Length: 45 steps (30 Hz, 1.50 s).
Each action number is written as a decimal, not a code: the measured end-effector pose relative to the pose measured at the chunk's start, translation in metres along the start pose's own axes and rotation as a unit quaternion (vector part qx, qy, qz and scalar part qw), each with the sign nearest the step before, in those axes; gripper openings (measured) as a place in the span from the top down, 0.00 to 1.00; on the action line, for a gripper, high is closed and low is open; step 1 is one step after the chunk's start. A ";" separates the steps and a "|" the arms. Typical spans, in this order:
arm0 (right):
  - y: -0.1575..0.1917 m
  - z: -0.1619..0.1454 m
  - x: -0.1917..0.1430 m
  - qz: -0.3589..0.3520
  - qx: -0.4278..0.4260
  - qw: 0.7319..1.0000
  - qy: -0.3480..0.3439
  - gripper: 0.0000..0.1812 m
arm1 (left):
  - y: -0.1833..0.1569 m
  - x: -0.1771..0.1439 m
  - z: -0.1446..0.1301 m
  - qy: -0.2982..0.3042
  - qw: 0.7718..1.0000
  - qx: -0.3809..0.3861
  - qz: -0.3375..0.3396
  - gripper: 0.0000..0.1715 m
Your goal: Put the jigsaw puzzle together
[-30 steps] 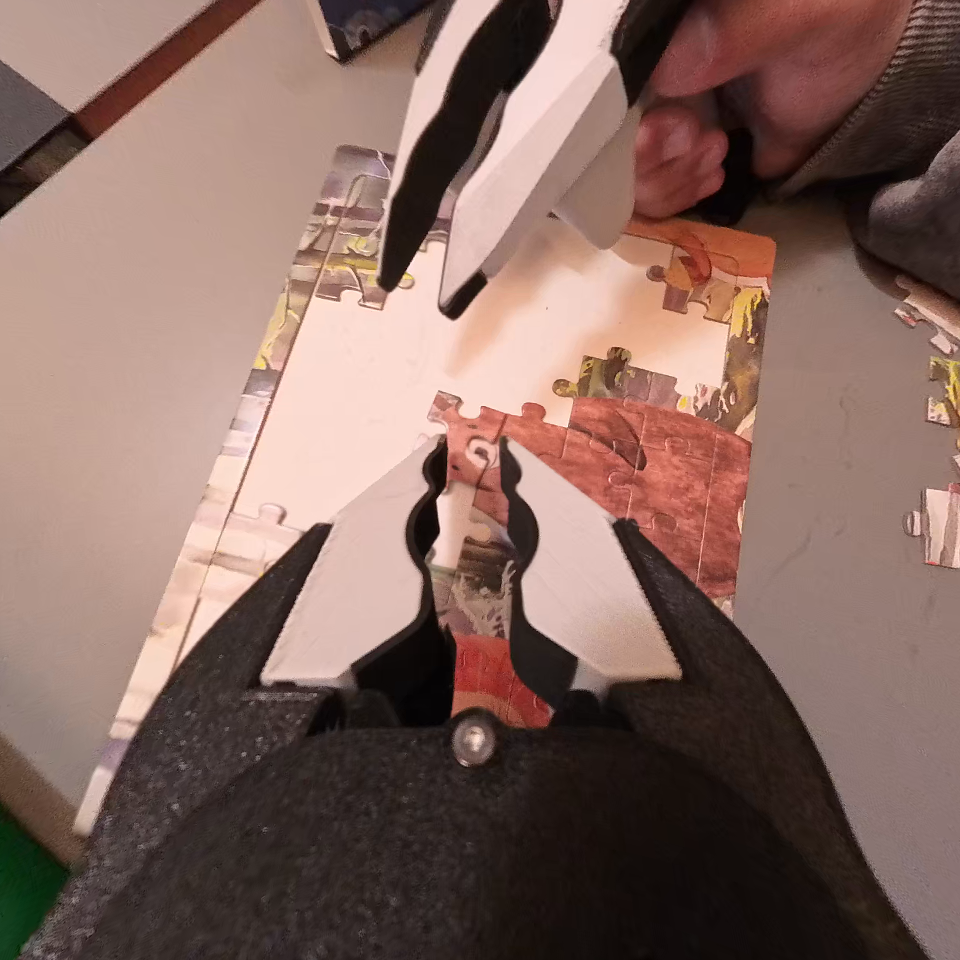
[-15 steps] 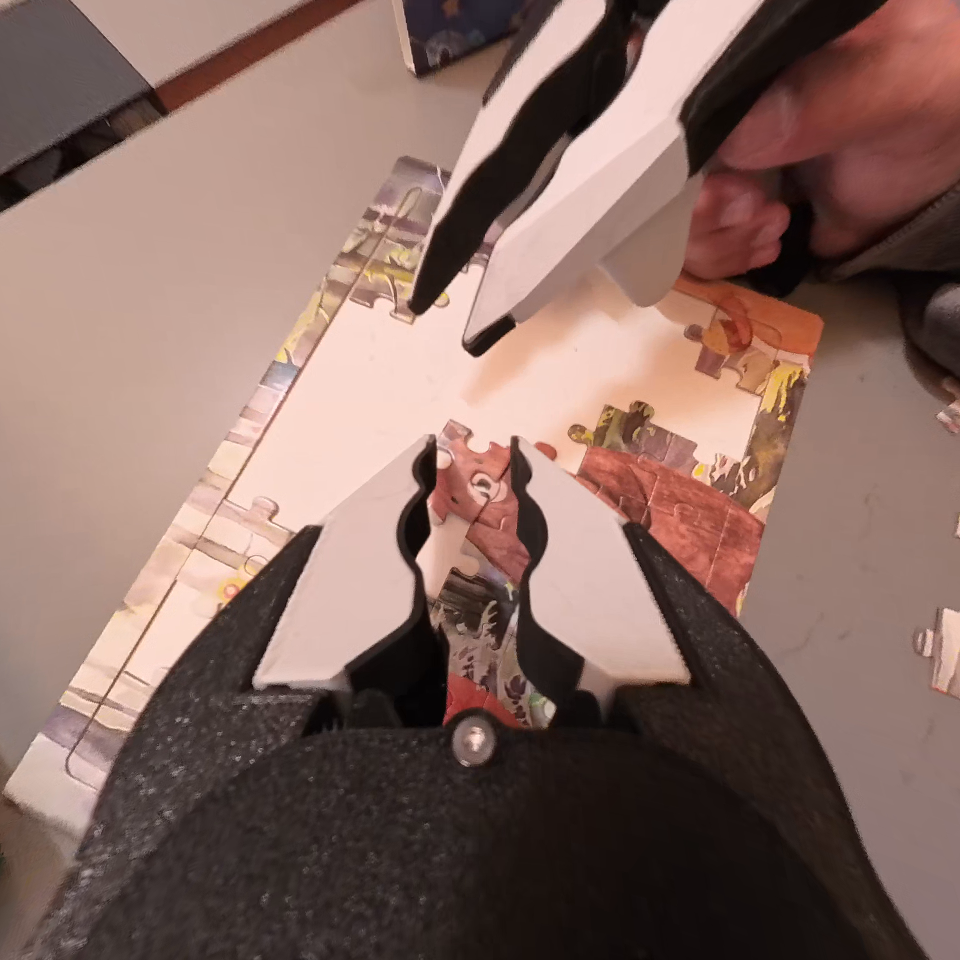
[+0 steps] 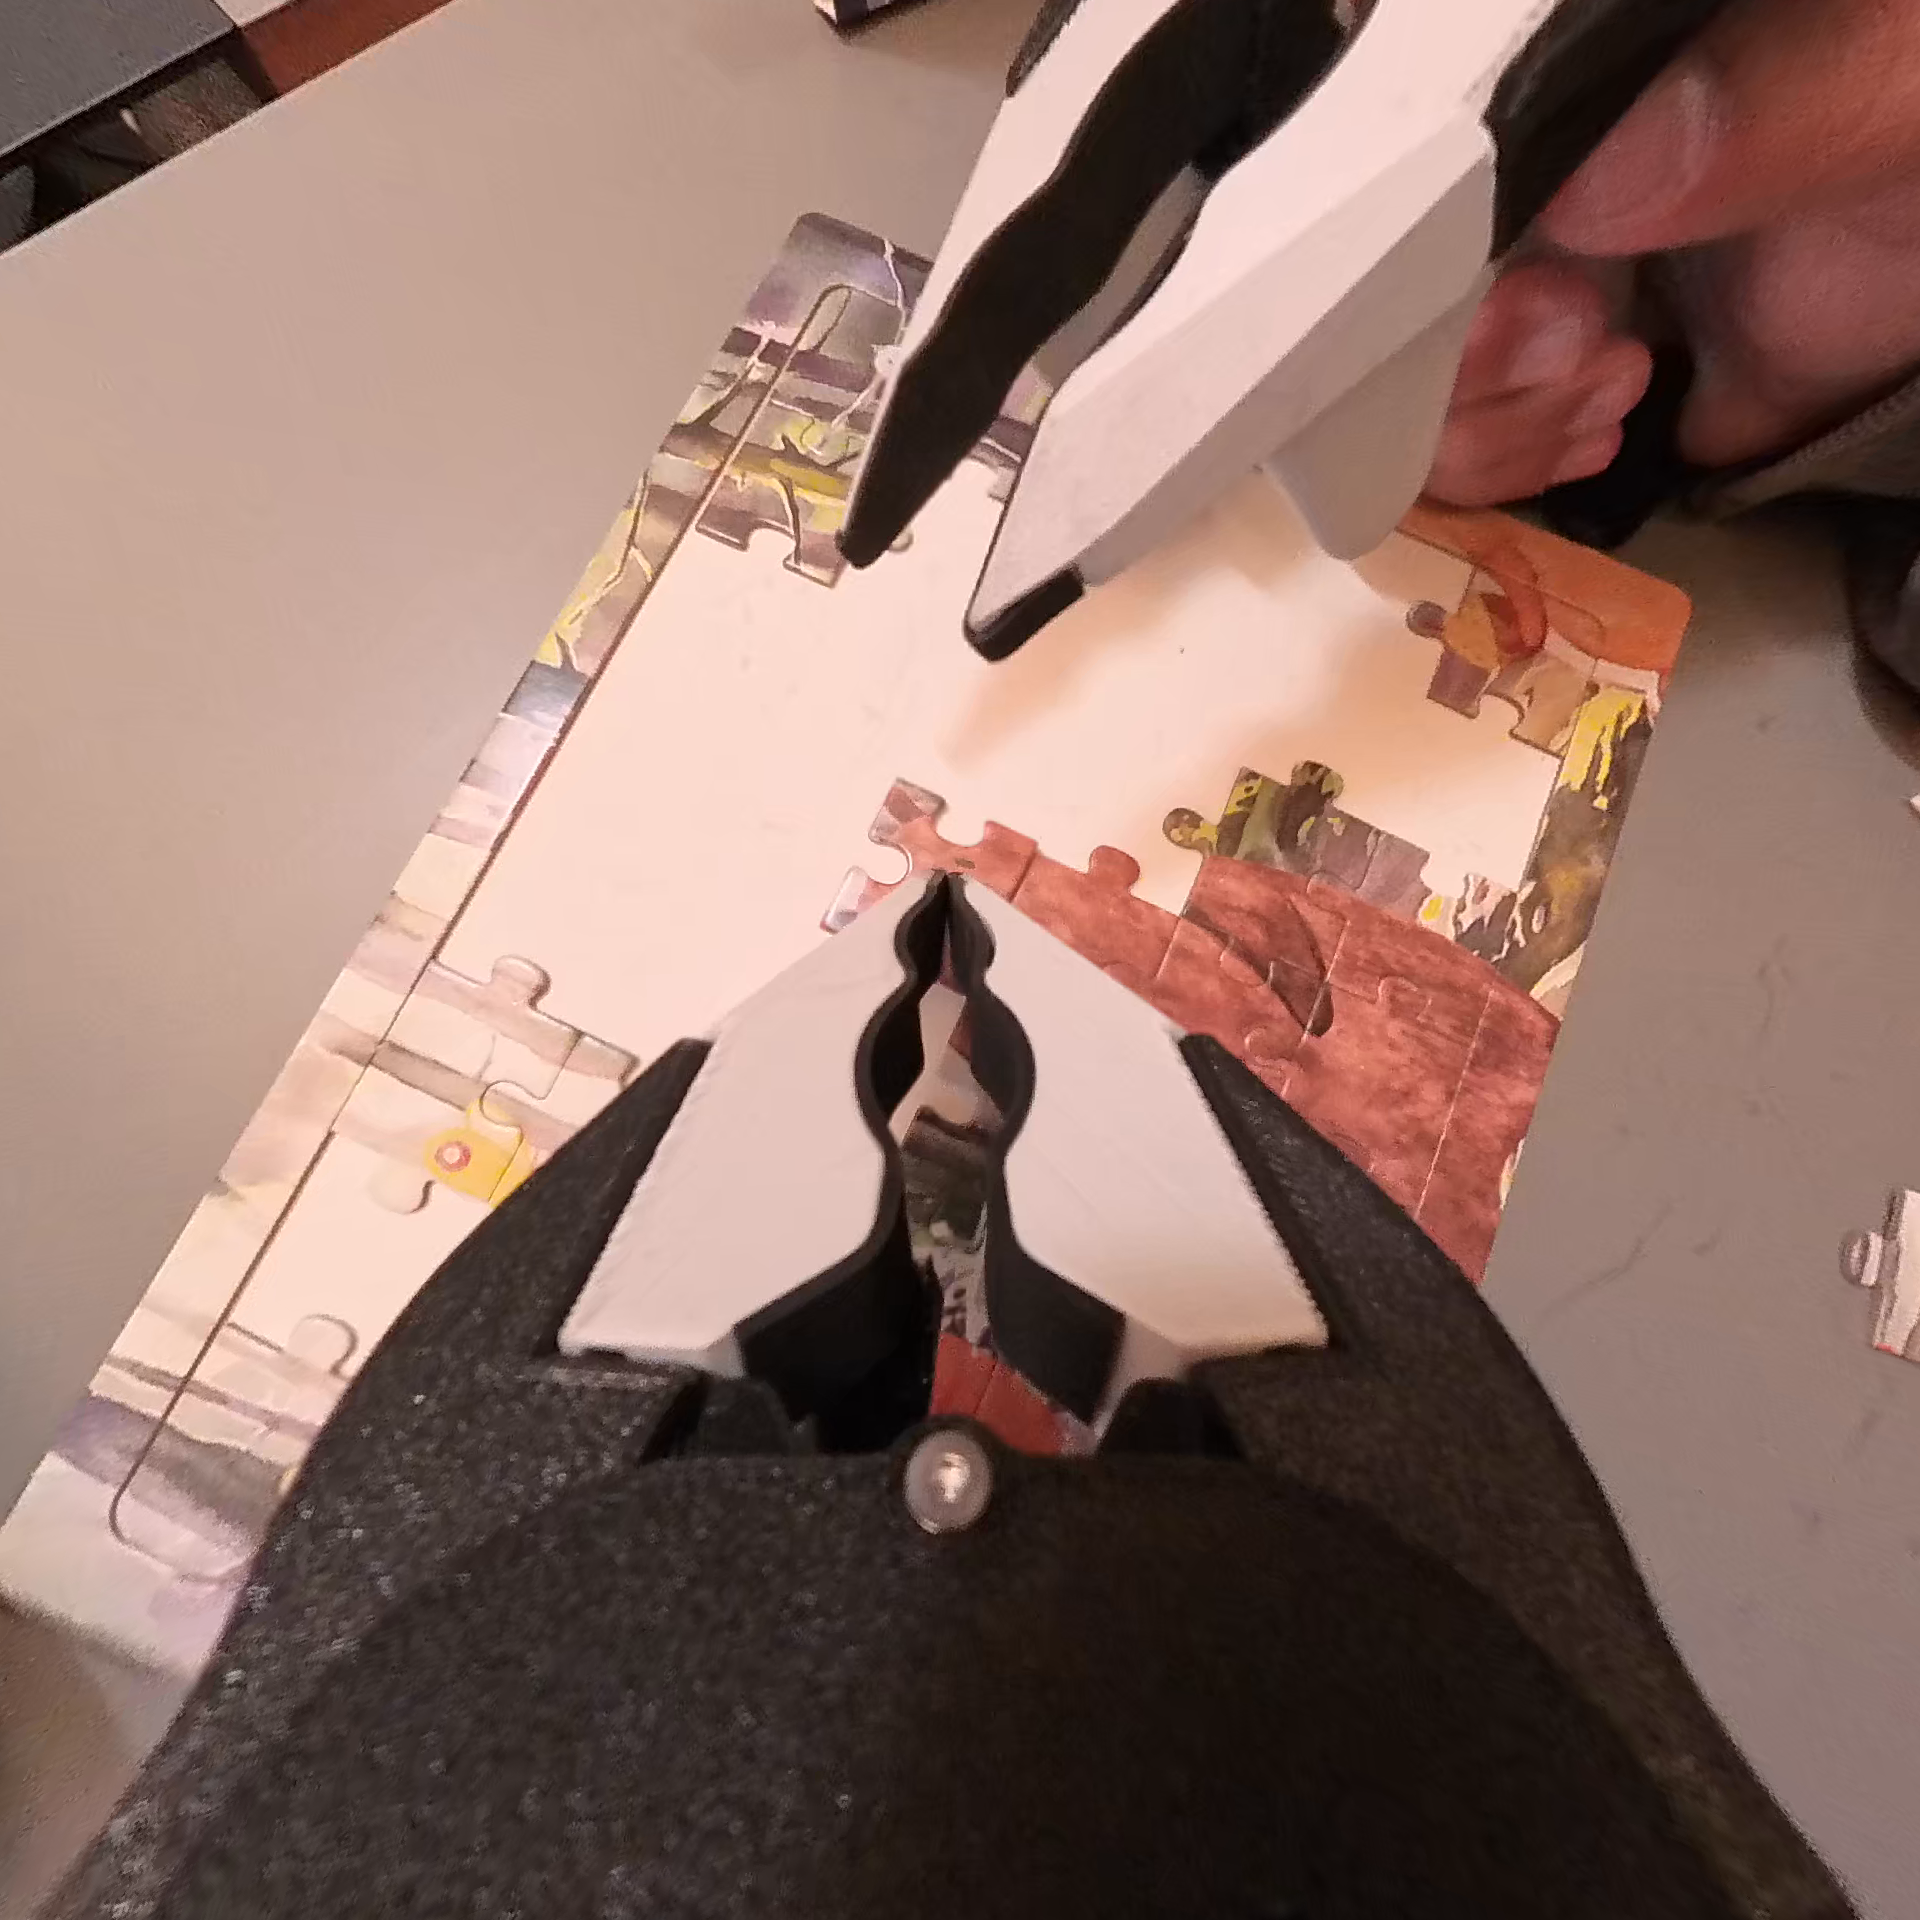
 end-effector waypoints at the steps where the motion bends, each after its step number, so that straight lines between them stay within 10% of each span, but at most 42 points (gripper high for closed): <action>1: 0.000 0.000 0.000 0.000 0.000 1.000 0.000 0.85 | 0.000 -0.001 -0.002 0.003 1.000 0.002 0.003 1.00; 45: 0.000 -0.001 0.001 0.005 0.005 1.000 0.005 0.85 | 0.004 -0.007 0.001 0.014 1.000 0.017 0.020 1.00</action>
Point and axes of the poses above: each gripper's, where its closed fingertips meet, x out along the fingers, z out of its top, y = z × x across the jaws, the point moved 1 cm from there along -x, back along the fingers, and after that the axes turned 10 degrees about y, right-handed, at the moved point
